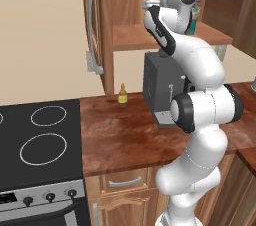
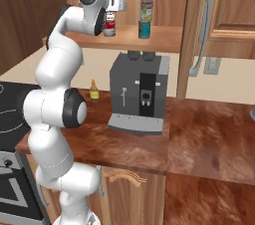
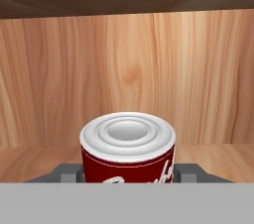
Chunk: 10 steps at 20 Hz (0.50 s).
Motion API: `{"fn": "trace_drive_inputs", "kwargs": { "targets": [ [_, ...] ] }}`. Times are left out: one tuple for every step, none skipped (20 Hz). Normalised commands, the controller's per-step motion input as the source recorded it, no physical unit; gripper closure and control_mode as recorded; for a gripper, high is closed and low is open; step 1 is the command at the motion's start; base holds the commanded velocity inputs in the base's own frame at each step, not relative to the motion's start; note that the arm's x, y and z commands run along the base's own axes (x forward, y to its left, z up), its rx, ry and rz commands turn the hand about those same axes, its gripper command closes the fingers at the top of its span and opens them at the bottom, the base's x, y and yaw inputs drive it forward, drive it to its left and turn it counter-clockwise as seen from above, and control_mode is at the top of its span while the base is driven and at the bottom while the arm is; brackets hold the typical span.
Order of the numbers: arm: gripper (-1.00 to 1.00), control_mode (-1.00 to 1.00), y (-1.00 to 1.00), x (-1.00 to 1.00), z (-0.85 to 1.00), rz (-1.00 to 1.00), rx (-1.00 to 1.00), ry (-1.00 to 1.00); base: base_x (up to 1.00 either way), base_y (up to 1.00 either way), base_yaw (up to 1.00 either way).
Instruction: Stack two cans on top of the other two cans in the cabinet.
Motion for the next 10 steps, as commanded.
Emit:
{"fn": "trace_drive_inputs", "kwargs": {
  "targets": [
    [-1.0, -1.0, 0.0, 0.0, 0.0, 0.0, 0.0, 0.0, 0.0, 0.0, 0.0],
    [-1.0, -1.0, 0.0, 0.0, 0.0, 0.0, 0.0, 0.0, 0.0, 0.0, 0.0],
    [-1.0, -1.0, 0.0, 0.0, 0.0, 0.0, 0.0, 0.0, 0.0, 0.0, 0.0],
    [-1.0, -1.0, 0.0, 0.0, 0.0, 0.0, 0.0, 0.0, 0.0, 0.0, 0.0],
    [-1.0, -1.0, 0.0, 0.0, 0.0, 0.0, 0.0, 0.0, 0.0, 0.0, 0.0],
    [-1.0, -1.0, 0.0, 0.0, 0.0, 0.0, 0.0, 0.0, 0.0, 0.0, 0.0],
    [-1.0, -1.0, 0.0, 0.0, 0.0, 0.0, 0.0, 0.0, 0.0, 0.0, 0.0],
    [-1.0, -1.0, 0.0, 0.0, 0.0, 0.0, 0.0, 0.0, 0.0, 0.0, 0.0],
    [-1.0, -1.0, 0.0, 0.0, 0.0, 0.0, 0.0, 0.0, 0.0, 0.0, 0.0],
    [-1.0, -1.0, 0.0, 0.0, 0.0, 0.0, 0.0, 0.0, 0.0, 0.0, 0.0]
  ]
}}
